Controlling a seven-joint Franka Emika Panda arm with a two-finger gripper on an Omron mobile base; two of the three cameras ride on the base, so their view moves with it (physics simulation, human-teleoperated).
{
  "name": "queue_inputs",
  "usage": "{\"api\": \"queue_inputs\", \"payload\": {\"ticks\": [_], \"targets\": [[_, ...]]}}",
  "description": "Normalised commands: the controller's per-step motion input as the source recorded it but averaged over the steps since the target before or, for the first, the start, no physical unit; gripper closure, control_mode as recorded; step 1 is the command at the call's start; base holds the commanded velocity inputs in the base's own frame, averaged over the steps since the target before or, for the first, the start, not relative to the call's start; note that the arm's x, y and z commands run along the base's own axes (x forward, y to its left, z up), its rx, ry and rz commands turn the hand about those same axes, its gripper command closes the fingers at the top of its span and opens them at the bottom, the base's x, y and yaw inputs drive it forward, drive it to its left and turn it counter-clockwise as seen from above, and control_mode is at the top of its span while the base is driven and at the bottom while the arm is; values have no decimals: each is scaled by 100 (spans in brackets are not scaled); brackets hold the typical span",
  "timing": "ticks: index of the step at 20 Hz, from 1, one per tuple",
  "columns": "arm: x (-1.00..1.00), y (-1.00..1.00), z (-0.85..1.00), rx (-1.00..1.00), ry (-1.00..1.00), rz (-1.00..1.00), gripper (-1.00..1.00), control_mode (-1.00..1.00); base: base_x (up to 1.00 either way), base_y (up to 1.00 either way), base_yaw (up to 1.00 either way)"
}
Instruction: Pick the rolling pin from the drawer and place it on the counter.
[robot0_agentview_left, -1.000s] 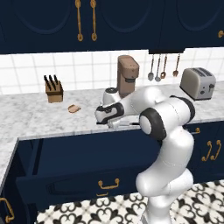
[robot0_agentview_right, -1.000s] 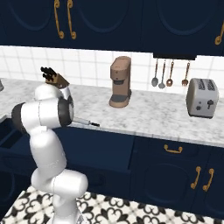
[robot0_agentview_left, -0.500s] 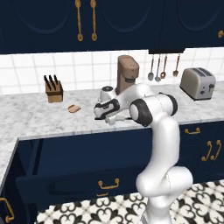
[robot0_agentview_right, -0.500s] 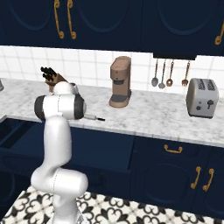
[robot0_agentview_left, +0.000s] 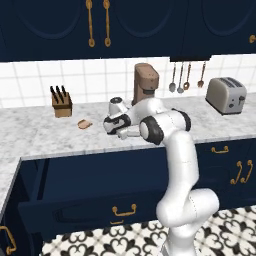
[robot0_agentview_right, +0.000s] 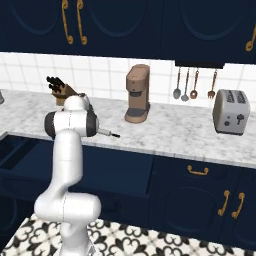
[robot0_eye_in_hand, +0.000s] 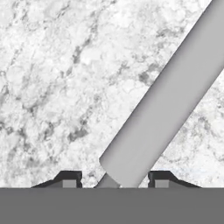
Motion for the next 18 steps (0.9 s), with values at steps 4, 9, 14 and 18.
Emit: {"api": "queue_inputs", "payload": {"ticks": [4, 9, 14, 18], "targets": [[-86, -11, 0, 0, -25, 0, -100, -100, 0, 0, 0], [-100, -21, 46, 0, -17, 0, -100, -100, 0, 0, 0], [-43, -1, 100, 0, -28, 0, -100, -100, 0, 0, 0], [-76, 0, 94, 0, -19, 0, -100, -100, 0, 0, 0]]}}
